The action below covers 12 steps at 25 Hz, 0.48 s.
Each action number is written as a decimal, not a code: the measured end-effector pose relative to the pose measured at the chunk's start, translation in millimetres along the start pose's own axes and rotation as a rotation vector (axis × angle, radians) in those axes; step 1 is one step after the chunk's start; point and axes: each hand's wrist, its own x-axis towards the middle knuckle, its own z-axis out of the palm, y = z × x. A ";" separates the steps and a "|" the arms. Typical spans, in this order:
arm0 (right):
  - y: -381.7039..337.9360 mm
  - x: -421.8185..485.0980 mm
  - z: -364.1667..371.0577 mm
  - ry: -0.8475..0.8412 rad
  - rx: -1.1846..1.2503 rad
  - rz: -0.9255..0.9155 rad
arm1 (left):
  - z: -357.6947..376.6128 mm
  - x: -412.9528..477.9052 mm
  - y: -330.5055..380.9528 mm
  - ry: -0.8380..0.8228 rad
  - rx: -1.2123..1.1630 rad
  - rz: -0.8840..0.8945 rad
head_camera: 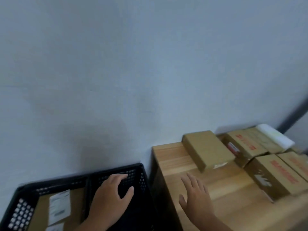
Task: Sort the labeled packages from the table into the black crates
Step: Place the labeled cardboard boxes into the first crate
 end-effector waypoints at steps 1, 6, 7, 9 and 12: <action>23.2 -2.0 0.1 0.017 -0.004 0.014 | 10.0 3.8 20.5 -0.006 -0.011 0.020; 121.8 24.3 1.6 0.050 0.027 0.061 | 76.1 44.8 114.8 -0.029 0.039 0.136; 139.9 39.2 3.4 0.063 0.043 0.060 | 93.4 56.9 131.4 -0.017 0.036 0.136; 198.4 72.4 11.4 0.089 0.069 0.041 | 147.8 89.0 171.4 0.004 0.042 0.115; 280.2 117.7 30.1 0.003 0.117 0.071 | 227.4 127.2 228.9 -0.024 0.100 0.061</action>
